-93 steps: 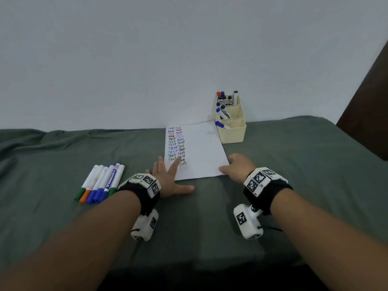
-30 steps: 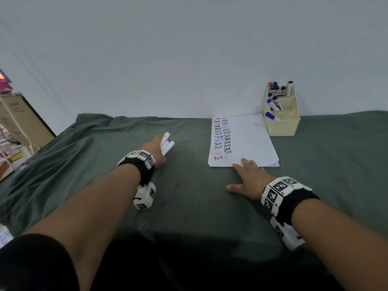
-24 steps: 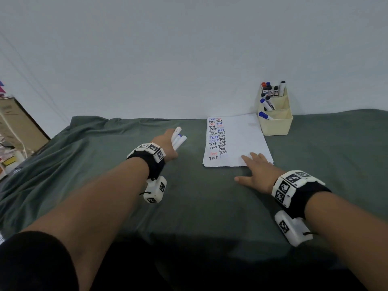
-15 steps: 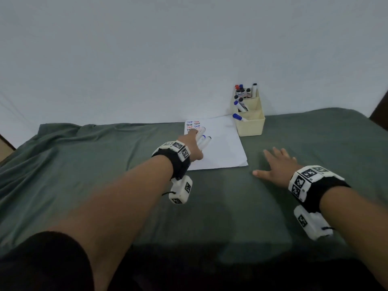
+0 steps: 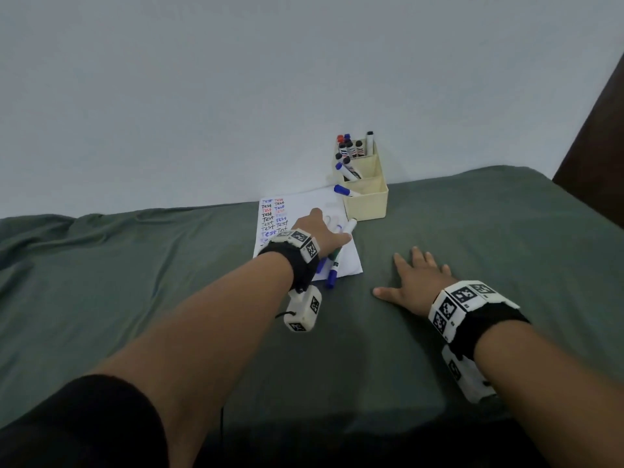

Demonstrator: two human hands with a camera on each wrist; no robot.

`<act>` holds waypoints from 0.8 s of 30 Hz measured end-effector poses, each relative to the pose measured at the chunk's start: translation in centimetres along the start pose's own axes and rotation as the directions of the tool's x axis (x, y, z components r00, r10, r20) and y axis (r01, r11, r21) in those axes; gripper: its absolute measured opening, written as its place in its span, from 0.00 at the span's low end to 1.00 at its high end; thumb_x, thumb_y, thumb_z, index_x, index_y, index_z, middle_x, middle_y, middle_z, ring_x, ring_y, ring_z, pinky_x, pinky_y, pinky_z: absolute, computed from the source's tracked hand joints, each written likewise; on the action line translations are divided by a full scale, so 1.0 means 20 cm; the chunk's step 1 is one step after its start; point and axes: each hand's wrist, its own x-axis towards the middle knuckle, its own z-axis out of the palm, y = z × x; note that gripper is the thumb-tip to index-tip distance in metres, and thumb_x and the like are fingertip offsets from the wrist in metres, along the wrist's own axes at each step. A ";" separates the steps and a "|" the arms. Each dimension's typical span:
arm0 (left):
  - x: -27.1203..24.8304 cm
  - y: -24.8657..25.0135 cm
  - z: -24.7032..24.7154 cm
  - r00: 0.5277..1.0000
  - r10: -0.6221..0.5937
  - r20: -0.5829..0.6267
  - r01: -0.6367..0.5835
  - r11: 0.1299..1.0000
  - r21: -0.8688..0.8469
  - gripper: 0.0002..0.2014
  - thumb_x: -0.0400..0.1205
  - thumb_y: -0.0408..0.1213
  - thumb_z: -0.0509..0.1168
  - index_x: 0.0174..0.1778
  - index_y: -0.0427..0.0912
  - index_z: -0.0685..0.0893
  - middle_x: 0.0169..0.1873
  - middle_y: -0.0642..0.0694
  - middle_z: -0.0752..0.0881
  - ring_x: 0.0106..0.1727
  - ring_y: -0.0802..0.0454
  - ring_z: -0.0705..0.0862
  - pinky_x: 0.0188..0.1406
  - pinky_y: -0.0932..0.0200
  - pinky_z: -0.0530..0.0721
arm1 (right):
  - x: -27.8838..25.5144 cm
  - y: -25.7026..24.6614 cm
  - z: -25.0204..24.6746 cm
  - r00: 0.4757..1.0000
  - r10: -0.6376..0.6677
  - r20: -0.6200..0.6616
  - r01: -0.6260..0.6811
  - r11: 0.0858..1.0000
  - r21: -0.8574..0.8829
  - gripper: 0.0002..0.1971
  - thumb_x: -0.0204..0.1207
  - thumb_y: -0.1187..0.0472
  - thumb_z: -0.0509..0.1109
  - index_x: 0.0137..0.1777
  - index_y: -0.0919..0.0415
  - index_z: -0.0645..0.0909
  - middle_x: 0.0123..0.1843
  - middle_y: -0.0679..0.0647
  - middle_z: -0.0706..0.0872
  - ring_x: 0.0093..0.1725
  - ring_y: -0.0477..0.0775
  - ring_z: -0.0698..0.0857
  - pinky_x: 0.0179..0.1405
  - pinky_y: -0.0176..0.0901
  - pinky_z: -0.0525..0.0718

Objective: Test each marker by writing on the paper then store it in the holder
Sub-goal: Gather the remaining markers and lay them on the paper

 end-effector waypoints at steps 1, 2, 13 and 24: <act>0.01 -0.01 0.01 1.000 0.002 -0.004 -0.002 1.000 -0.005 0.38 0.72 0.64 0.68 0.72 0.46 0.66 0.51 0.47 0.85 0.39 0.51 0.84 0.30 0.59 0.77 | 0.00 0.00 0.00 1.000 0.001 -0.001 -0.001 1.000 0.001 0.51 0.77 0.24 0.59 0.90 0.51 0.44 0.91 0.60 0.40 0.90 0.64 0.43 0.86 0.67 0.49; 0.01 -0.03 0.01 1.000 0.008 -0.013 -0.008 1.000 0.009 0.38 0.72 0.64 0.67 0.71 0.47 0.68 0.48 0.49 0.85 0.37 0.53 0.83 0.28 0.60 0.76 | 0.01 0.00 0.00 1.000 0.003 -0.002 -0.003 1.000 0.003 0.51 0.76 0.24 0.59 0.90 0.51 0.44 0.91 0.60 0.39 0.90 0.63 0.43 0.86 0.67 0.49; -0.06 -0.32 -0.03 0.987 0.158 0.041 -0.162 0.978 0.129 0.41 0.76 0.71 0.61 0.80 0.50 0.69 0.72 0.46 0.78 0.70 0.46 0.77 0.70 0.46 0.76 | 0.01 0.00 0.01 1.000 -0.003 -0.014 0.003 1.000 0.008 0.51 0.76 0.25 0.60 0.90 0.51 0.45 0.91 0.59 0.41 0.90 0.64 0.44 0.85 0.68 0.51; -0.23 -0.80 -0.07 0.993 0.012 0.118 -0.054 0.930 0.362 0.63 0.55 0.88 0.43 0.86 0.57 0.47 0.87 0.44 0.49 0.86 0.39 0.49 0.83 0.39 0.53 | -0.01 -0.04 -0.03 0.998 0.014 -0.058 -0.010 0.998 0.063 0.50 0.74 0.23 0.62 0.88 0.53 0.54 0.89 0.59 0.58 0.87 0.67 0.58 0.82 0.70 0.63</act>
